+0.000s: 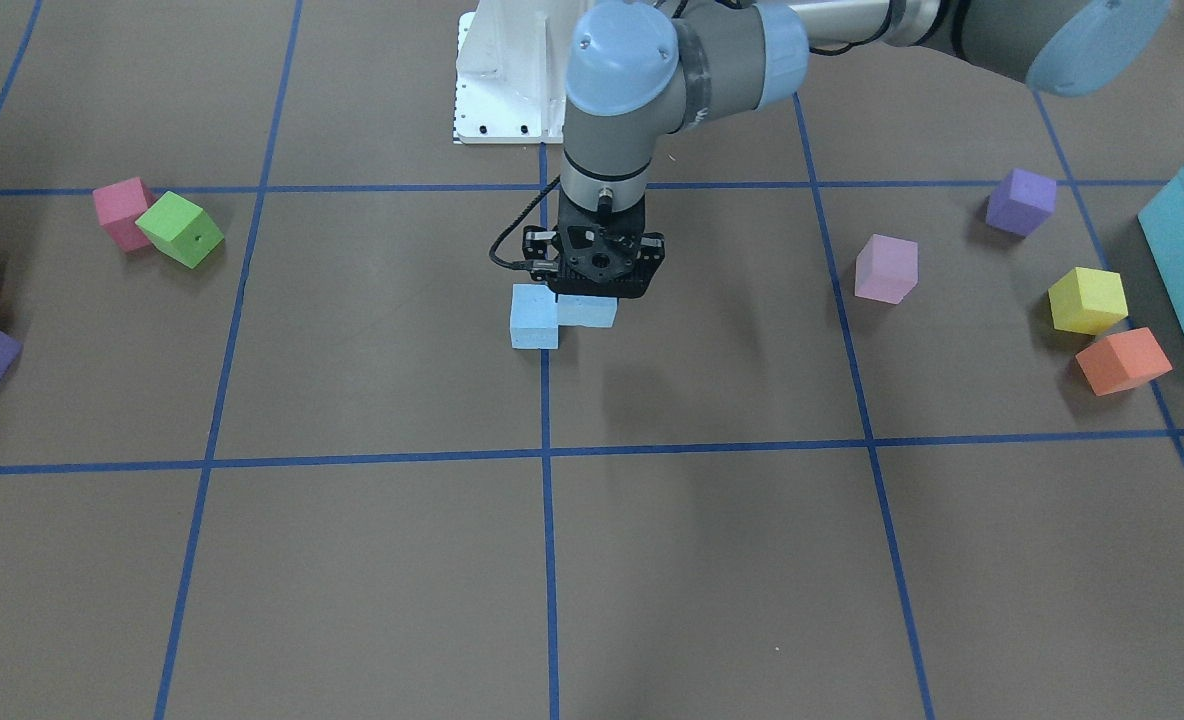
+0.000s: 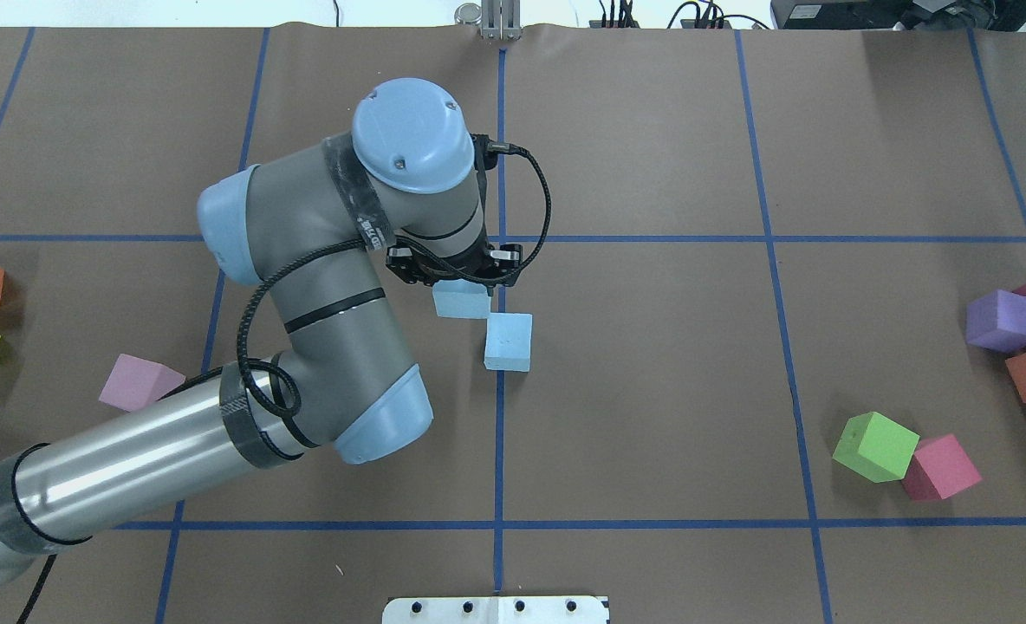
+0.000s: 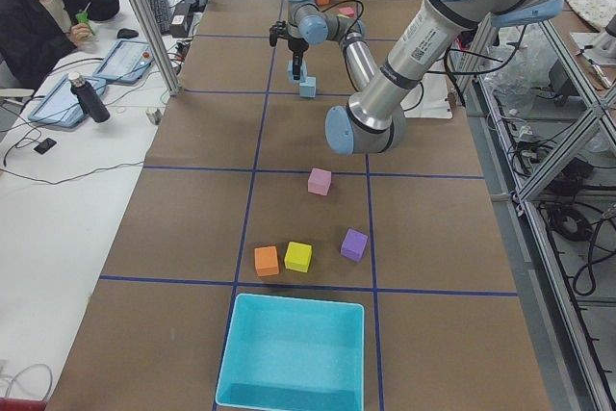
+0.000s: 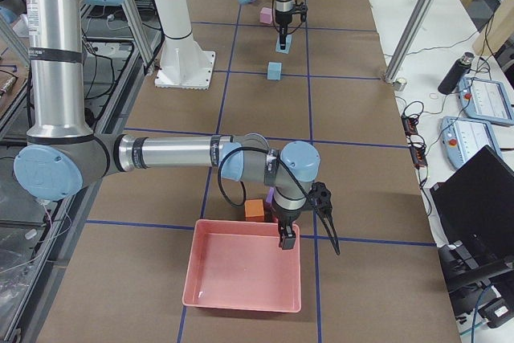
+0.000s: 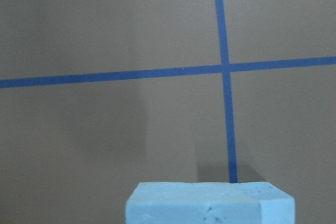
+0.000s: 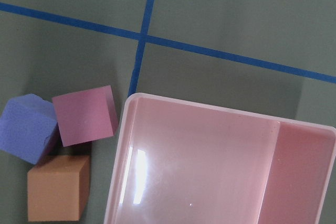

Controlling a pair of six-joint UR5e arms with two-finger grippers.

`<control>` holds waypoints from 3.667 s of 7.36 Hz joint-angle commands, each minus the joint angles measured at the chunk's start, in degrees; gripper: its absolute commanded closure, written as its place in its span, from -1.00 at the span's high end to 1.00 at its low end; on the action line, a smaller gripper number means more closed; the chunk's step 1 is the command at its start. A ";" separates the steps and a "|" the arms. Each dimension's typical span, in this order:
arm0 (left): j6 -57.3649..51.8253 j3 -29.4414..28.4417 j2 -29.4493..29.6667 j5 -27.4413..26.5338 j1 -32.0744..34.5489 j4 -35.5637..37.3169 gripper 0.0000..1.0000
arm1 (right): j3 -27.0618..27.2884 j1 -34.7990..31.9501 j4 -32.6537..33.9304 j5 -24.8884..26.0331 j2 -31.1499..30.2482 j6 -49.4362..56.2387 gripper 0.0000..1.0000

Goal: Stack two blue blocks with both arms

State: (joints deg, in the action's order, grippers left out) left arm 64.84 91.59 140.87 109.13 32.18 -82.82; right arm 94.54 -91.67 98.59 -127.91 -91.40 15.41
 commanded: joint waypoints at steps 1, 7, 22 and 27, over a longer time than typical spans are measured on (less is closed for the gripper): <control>1.16 -2.29 1.86 -2.77 -2.63 0.29 -0.66 | -1.55 0.00 -2.00 -0.85 0.00 -0.12 1.00; 0.55 -4.30 1.86 -2.96 -4.75 -3.12 -0.19 | -1.55 0.00 -2.00 -1.46 0.00 -0.21 1.00; 1.25 -5.99 1.77 -2.96 -4.49 -5.51 0.95 | -1.55 0.00 -2.00 -1.46 0.00 -1.09 1.00; -7.11 9.51 -5.81 7.37 9.52 -2.53 0.95 | -1.37 0.00 -2.35 -1.46 0.00 -0.83 1.00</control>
State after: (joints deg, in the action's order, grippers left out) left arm 63.73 95.24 140.24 111.51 36.33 -86.35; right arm 93.08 -91.66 96.45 -129.43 -91.20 14.35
